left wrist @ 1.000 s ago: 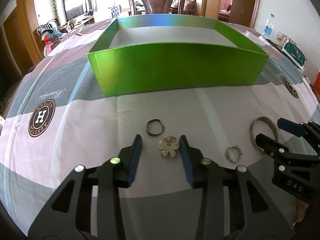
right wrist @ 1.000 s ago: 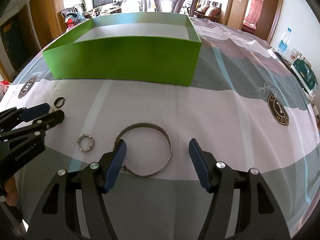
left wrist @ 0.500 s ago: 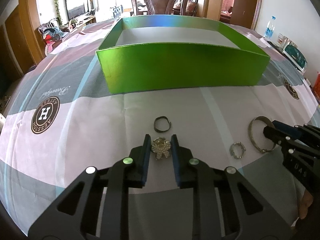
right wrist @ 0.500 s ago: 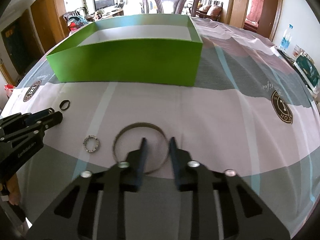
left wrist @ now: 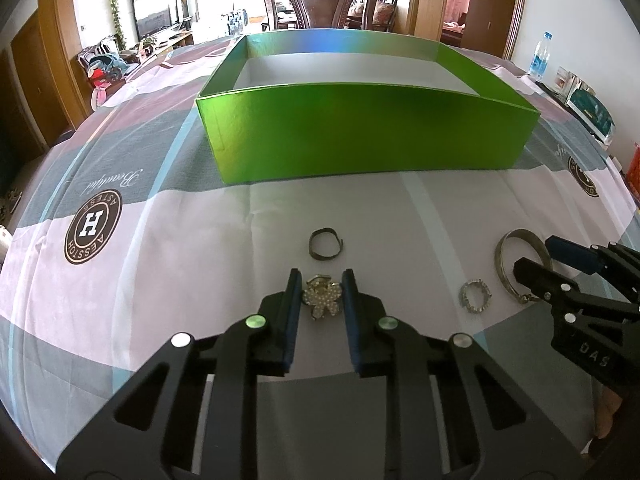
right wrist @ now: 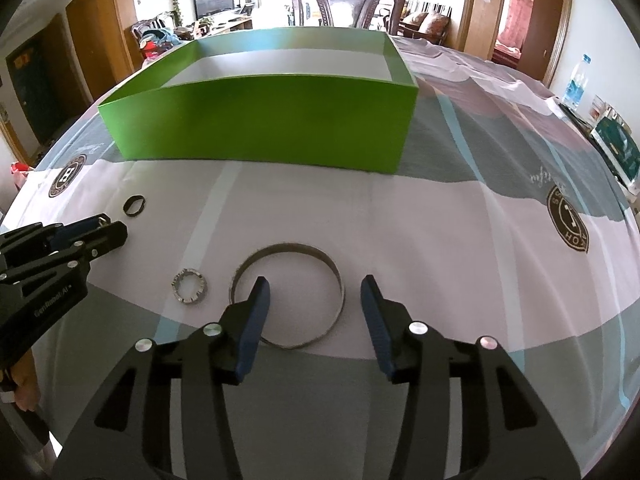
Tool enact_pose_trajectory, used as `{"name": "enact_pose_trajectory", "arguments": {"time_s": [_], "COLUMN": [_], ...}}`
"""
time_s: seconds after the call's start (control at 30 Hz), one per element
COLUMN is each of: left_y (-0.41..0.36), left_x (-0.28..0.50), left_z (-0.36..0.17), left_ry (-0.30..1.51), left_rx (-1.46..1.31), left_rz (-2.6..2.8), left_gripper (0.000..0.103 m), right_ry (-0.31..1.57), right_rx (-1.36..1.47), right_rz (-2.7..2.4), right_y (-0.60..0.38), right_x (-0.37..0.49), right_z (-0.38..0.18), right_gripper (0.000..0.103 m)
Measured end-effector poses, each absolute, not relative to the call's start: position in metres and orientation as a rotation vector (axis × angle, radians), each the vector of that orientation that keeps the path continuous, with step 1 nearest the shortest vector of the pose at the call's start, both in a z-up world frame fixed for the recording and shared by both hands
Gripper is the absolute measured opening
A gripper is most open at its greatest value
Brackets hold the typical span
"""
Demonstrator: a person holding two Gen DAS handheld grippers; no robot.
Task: Organize jewelry
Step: 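Carry the bangle and flower charm over the green box with both tools, then open both tools to drop the bangle and charm into the box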
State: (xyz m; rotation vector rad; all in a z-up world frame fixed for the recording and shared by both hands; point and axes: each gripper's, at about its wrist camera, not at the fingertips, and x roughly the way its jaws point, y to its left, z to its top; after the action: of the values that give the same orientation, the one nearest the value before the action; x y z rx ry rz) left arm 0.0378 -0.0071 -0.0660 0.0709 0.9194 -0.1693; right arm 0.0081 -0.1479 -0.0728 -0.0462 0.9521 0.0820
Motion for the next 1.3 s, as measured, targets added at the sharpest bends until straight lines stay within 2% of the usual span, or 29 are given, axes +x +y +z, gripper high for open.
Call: {"name": "enact_pose_trajectory", "arguments": {"time_s": [0.1, 0.3, 0.37, 0.4, 0.43, 0.67, 0.97, 1.13, 1.3], "left_y": [-0.008, -0.007, -0.007, -0.007, -0.007, -0.003, 0.007, 0.009, 0.010], "left_x": [0.038, 0.037, 0.037, 0.037, 0.037, 0.036, 0.050, 0.089, 0.144], "left_z": [-0.066, -0.066, -0.066, -0.066, -0.066, -0.058, -0.004, 0.033, 0.036], "left_ry": [0.919, 0.919, 0.916, 0.915, 0.915, 0.898, 0.786, 0.709, 0.743], "left_rx": [0.070, 0.071, 0.075, 0.075, 0.074, 0.060, 0.057, 0.055, 0.014], "left_rz": [-0.165, -0.170, -0.169, -0.168, -0.168, -0.172, -0.176, -0.177, -0.193], "left_gripper": [0.021, 0.021, 0.021, 0.021, 0.021, 0.020, 0.020, 0.020, 0.020], "right_ry": [0.946, 0.945, 0.940, 0.935, 0.938, 0.929, 0.776, 0.684, 0.759], "right_rx": [-0.053, -0.056, -0.056, -0.057, -0.056, -0.062, -0.092, -0.101, -0.044], "right_rz": [0.087, 0.097, 0.101, 0.105, 0.114, 0.123, 0.097, 0.094, 0.093], "right_y": [-0.144, -0.142, -0.142, -0.142, -0.141, -0.136, -0.140, -0.139, -0.139], "right_x": [0.012, 0.011, 0.011, 0.010, 0.010, 0.006, 0.017, 0.055, 0.116], "right_z": [-0.074, -0.074, -0.073, -0.072, -0.072, -0.065, -0.006, 0.029, 0.018], "right_gripper": [0.055, 0.055, 0.037, 0.018, 0.005, 0.004, 0.004, 0.004, 0.004]}}
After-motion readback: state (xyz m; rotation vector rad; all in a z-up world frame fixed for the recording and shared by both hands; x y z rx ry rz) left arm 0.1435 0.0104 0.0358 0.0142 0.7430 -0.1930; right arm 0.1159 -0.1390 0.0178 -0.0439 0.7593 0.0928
